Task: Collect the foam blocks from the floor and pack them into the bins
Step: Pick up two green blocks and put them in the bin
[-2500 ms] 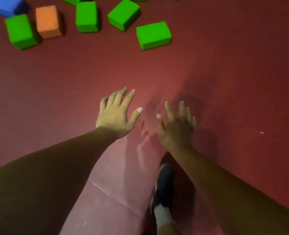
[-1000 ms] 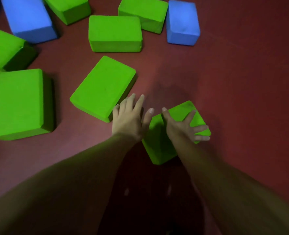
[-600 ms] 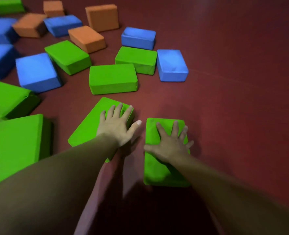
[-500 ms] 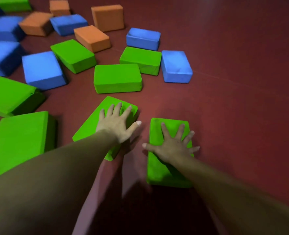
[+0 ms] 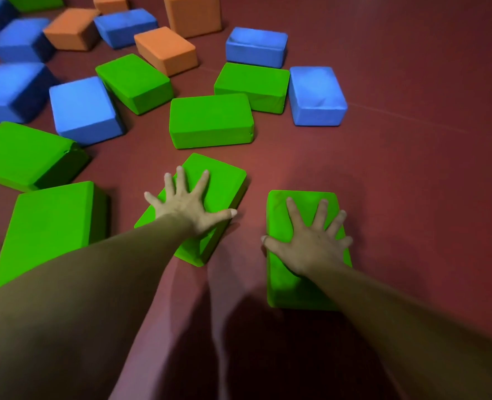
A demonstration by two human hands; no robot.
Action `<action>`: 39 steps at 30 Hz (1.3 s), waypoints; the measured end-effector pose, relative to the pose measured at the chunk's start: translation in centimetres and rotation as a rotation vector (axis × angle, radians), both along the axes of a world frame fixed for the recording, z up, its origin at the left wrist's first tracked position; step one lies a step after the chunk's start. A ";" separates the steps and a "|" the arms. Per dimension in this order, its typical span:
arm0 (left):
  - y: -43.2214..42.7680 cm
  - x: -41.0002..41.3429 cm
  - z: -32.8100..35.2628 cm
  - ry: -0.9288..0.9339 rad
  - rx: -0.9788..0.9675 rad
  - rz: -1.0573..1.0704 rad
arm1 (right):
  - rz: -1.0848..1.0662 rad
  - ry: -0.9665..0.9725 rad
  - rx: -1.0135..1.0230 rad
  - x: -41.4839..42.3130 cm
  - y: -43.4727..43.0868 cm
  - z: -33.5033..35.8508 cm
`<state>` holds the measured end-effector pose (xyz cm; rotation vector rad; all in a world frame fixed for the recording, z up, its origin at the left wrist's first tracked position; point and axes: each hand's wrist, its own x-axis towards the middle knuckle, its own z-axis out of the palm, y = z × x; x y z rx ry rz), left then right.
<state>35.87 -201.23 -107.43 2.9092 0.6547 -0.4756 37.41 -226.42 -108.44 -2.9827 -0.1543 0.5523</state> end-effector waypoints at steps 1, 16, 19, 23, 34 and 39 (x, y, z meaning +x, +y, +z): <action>0.2 -0.1 -0.1 0.016 -0.012 0.030 | 0.001 -0.005 -0.001 0.0 0.0 0.0; -2.2 -1.5 0.2 0.025 -0.022 -0.062 | 0.149 -0.042 -0.001 0.0 -0.8 0.3; -2.2 -1.3 -0.2 0.045 -0.021 -0.082 | 0.133 -0.005 0.006 0.0 -1.0 0.3; -2.4 -0.4 0.2 0.042 0.032 -0.085 | 0.024 0.023 0.012 -0.1 -0.4 0.4; -10.0 -5.3 11.4 -0.008 -0.083 0.080 | -0.189 0.075 0.104 -7.7 -9.2 10.3; -18.0 -6.2 21.9 -0.025 -0.189 0.013 | -0.344 0.119 0.182 -11.7 -14.6 21.2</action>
